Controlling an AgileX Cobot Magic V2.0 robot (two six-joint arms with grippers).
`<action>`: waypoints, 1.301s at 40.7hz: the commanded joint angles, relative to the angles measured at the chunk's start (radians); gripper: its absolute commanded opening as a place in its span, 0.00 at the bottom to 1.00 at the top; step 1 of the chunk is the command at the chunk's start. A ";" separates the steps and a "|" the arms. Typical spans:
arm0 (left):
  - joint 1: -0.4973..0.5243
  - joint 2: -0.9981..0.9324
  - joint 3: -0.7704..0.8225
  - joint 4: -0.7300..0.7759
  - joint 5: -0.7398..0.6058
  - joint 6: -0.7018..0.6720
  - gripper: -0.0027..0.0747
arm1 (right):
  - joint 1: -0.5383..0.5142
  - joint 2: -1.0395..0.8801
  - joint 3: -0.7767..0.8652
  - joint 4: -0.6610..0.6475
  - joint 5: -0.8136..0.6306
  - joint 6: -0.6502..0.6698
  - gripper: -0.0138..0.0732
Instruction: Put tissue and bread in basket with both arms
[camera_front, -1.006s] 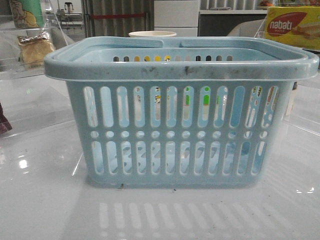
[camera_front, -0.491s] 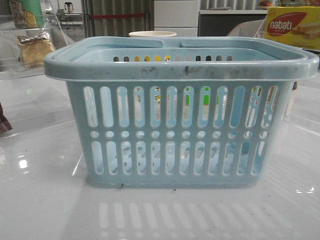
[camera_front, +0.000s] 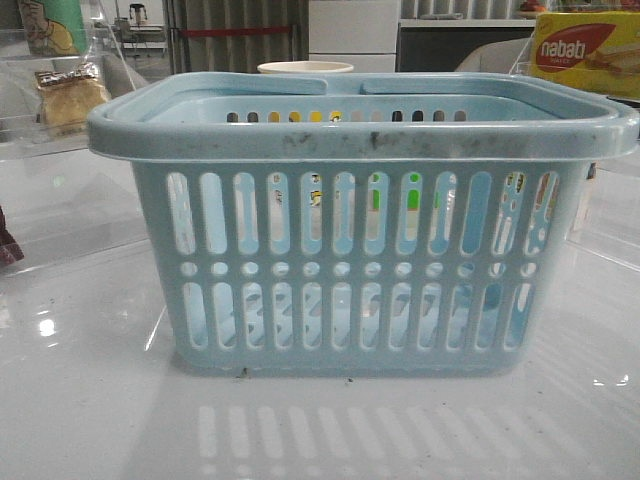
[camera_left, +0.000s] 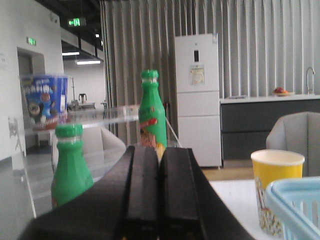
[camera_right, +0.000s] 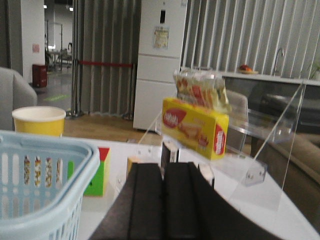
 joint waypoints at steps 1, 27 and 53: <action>-0.005 0.046 -0.167 -0.008 0.000 -0.003 0.15 | -0.003 0.058 -0.157 0.004 0.018 0.001 0.22; -0.005 0.451 -0.593 -0.008 0.634 -0.003 0.15 | -0.003 0.470 -0.534 0.004 0.580 0.001 0.22; -0.005 0.564 -0.503 -0.012 0.683 -0.003 0.54 | -0.003 0.671 -0.503 0.004 0.658 0.001 0.76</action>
